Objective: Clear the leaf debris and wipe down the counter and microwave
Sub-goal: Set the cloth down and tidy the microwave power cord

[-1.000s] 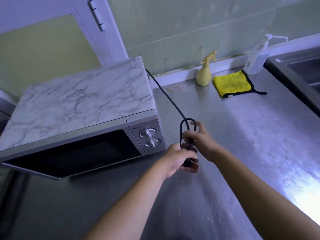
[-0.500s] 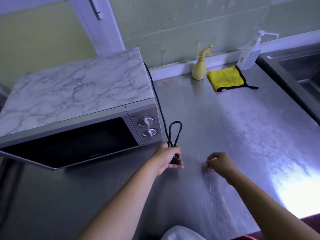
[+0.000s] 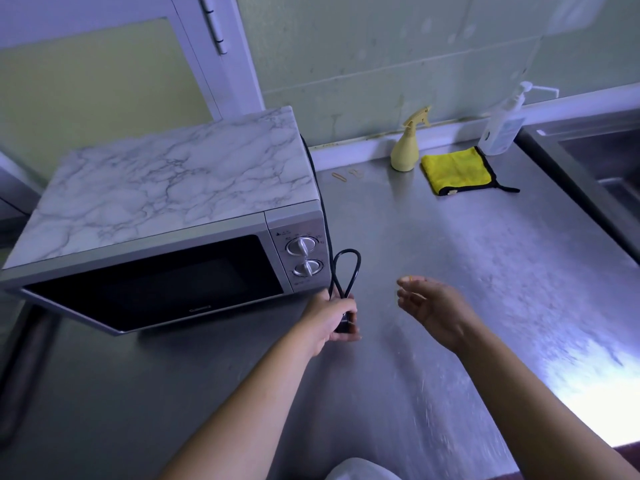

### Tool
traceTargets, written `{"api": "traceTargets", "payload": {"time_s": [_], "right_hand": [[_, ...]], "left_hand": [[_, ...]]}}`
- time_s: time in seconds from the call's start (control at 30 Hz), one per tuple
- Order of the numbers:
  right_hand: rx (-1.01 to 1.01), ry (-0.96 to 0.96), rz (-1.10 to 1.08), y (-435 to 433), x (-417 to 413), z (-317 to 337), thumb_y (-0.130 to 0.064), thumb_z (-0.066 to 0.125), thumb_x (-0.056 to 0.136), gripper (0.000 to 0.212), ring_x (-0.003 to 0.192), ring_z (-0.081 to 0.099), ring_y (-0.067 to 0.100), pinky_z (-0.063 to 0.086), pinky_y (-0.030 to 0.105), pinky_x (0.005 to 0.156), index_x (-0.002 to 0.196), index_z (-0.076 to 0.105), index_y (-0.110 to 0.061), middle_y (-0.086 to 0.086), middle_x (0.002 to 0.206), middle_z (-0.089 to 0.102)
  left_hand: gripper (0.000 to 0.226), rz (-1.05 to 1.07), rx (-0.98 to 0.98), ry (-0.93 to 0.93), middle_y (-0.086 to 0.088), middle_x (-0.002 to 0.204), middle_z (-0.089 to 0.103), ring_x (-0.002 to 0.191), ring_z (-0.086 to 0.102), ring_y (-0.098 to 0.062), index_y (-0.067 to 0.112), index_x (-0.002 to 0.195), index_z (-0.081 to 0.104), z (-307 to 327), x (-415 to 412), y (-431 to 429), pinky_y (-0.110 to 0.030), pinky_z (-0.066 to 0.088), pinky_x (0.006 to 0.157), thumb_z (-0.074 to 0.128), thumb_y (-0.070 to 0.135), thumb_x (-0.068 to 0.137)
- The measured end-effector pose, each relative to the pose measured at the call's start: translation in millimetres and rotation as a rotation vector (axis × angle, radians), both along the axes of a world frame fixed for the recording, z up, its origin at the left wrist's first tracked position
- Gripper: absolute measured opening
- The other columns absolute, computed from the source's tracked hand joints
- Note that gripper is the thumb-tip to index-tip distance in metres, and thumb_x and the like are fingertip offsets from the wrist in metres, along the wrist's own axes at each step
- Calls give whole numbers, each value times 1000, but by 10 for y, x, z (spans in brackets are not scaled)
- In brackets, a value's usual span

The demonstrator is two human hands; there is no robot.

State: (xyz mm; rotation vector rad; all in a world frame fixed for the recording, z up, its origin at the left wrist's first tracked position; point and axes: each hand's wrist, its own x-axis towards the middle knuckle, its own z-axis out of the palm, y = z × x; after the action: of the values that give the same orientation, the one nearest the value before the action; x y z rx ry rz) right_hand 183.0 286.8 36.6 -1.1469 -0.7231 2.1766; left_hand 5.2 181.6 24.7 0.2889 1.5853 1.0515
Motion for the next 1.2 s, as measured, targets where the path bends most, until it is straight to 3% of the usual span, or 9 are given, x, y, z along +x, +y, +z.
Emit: {"api": "traceTargets", "payload": {"time_s": [0.23,0.4,0.5,0.63,0.73,0.87,1.0,1.13,1.2], "right_hand": [[-49,107,240,-4,12,65,-10,61,84,20,48,45,12,42,21,46,92,78,-4,3,68,51],[62,-70,346,45,-75,10,2,46,96,33,45,55,16,50,25,49,113,73,-8,12,112,74],[96,-203,516,50,-188,24,-15,72,89,43,77,71,23,58,32,61,131,61,-12,8,124,70],[22,-240,744,-46,-439,131,-34,81,74,57,131,43,38,57,57,81,127,62,-24,5,138,53],[-25,-229,679,-117,-681,158,-35,76,83,27,116,57,31,52,60,91,106,73,-21,10,123,61],[-237,-238,552,-182,-913,144,-35,73,87,27,109,58,31,42,63,104,99,68,-11,15,112,60],[-349,-209,509,-214,-1057,68,-39,70,90,30,117,61,30,41,57,105,95,67,-10,13,111,67],[-350,-243,430,-235,-1098,-29,-33,63,95,27,88,61,25,40,53,107,78,58,-12,4,87,60],[-340,-268,362,-231,-1076,-77,-26,62,95,24,79,57,22,42,54,104,75,56,-13,2,82,59]], "left_hand": [[18,15,3,11,-8,65,56,51,56,-25,11,93,59,16,10,-19,-44,60,61,61,2,78],[19,21,9,25,-7,67,56,51,55,-23,12,97,57,48,45,2,-45,62,65,60,3,81],[27,2,12,80,-7,70,57,51,55,-20,12,103,55,56,84,26,-38,60,59,60,6,78],[24,-67,48,323,-2,78,64,59,59,-18,25,102,53,43,138,67,-35,55,56,57,11,83],[33,-147,34,517,10,83,65,74,62,-20,40,105,47,50,163,85,-31,49,63,57,15,86],[59,-265,-58,615,6,121,65,110,63,-19,31,144,30,18,109,96,-34,51,88,58,22,93],[39,-202,-85,531,7,122,57,120,57,-21,34,133,41,45,81,76,-19,51,86,55,25,98],[88,-289,-78,469,8,143,43,135,40,-17,29,158,6,42,-4,-109,-38,39,111,63,26,91],[74,-117,-29,623,10,136,45,132,41,-16,26,151,33,45,-43,-209,-37,39,109,67,20,86]]}}
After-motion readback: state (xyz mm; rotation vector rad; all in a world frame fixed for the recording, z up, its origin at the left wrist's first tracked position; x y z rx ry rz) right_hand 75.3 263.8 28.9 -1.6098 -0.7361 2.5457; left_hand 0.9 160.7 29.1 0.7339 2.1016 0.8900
